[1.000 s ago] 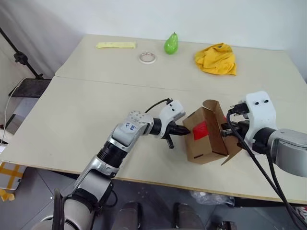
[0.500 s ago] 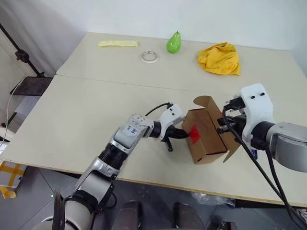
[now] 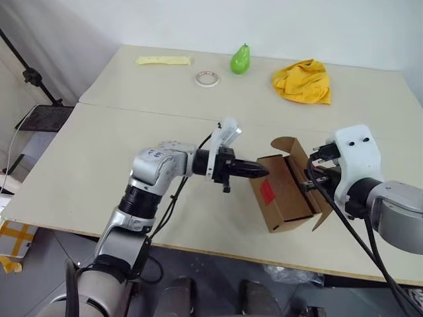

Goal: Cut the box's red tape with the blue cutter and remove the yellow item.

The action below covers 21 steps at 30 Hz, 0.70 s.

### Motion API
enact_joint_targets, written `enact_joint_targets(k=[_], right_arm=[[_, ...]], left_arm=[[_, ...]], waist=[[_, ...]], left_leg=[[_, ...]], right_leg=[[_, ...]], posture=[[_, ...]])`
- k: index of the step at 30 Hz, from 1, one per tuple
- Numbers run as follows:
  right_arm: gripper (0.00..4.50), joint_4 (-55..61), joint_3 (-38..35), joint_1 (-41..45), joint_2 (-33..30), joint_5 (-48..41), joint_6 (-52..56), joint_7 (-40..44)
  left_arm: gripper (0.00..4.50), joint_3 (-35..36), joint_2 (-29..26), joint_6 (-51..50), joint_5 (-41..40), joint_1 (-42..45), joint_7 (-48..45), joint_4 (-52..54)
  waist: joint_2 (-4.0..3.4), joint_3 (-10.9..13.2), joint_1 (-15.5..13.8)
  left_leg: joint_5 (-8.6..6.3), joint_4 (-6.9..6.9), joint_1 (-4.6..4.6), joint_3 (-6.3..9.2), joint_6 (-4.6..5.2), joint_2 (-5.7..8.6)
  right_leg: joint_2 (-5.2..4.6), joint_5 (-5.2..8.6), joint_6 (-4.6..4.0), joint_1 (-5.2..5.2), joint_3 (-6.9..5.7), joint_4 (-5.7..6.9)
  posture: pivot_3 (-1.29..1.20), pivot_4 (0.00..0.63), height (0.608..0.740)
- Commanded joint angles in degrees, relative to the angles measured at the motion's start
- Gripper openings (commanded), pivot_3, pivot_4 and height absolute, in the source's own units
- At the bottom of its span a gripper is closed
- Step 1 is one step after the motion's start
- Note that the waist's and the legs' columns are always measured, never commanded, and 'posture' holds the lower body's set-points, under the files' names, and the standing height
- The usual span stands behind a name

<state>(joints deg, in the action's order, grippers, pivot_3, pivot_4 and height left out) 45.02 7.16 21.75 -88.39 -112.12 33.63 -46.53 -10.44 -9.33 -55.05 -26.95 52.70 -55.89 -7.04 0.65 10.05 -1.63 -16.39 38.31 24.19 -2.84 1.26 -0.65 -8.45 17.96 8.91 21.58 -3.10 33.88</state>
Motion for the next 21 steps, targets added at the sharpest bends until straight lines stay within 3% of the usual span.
enact_joint_targets(k=[1,8,16,21], right_arm=[[0.02,1.97,0.78,-0.10,0.85,-0.88,-2.27,-2.01],[0.02,2.69,2.62,2.23,3.96,-0.88,-4.51,-6.02],[0.02,4.83,3.63,2.37,7.04,-0.88,-8.78,-11.81],[0.02,2.70,-1.62,-3.04,7.44,-0.88,-8.68,-10.60]], left_arm=[[0.00,-2.64,3.26,4.38,2.50,2.15,3.35,-0.86],[0.00,-15.35,0.76,18.13,14.41,1.92,0.95,-6.66],[0.00,-21.07,-5.23,28.17,23.08,2.22,-1.96,-8.63],[0.00,-22.89,-9.82,29.12,24.82,0.67,-5.72,-5.27]], waist=[[0.01,0.01,0.01],[0.01,0.01,0.24],[0.00,-0.01,0.34],[0.05,-0.05,0.39]], left_leg=[[0.00,0.00,0.00,-0.01,0.00,0.00],[0.03,-0.03,-0.08,-0.31,-0.06,-0.04],[0.05,0.11,-0.22,-0.16,-0.07,-0.16],[0.01,-0.05,-0.66,-0.19,0.03,-0.19]], right_leg=[[0.00,0.00,0.01,0.00,0.00,0.00],[0.07,0.00,0.01,0.03,-0.04,0.09],[0.08,0.01,-0.04,0.02,0.10,0.08],[0.08,0.02,-0.20,-0.30,0.16,0.10]], posture=[[0.00,0.150,0.740],[0.00,0.150,0.740],[0.00,0.150,0.740],[0.00,0.150,0.740]])
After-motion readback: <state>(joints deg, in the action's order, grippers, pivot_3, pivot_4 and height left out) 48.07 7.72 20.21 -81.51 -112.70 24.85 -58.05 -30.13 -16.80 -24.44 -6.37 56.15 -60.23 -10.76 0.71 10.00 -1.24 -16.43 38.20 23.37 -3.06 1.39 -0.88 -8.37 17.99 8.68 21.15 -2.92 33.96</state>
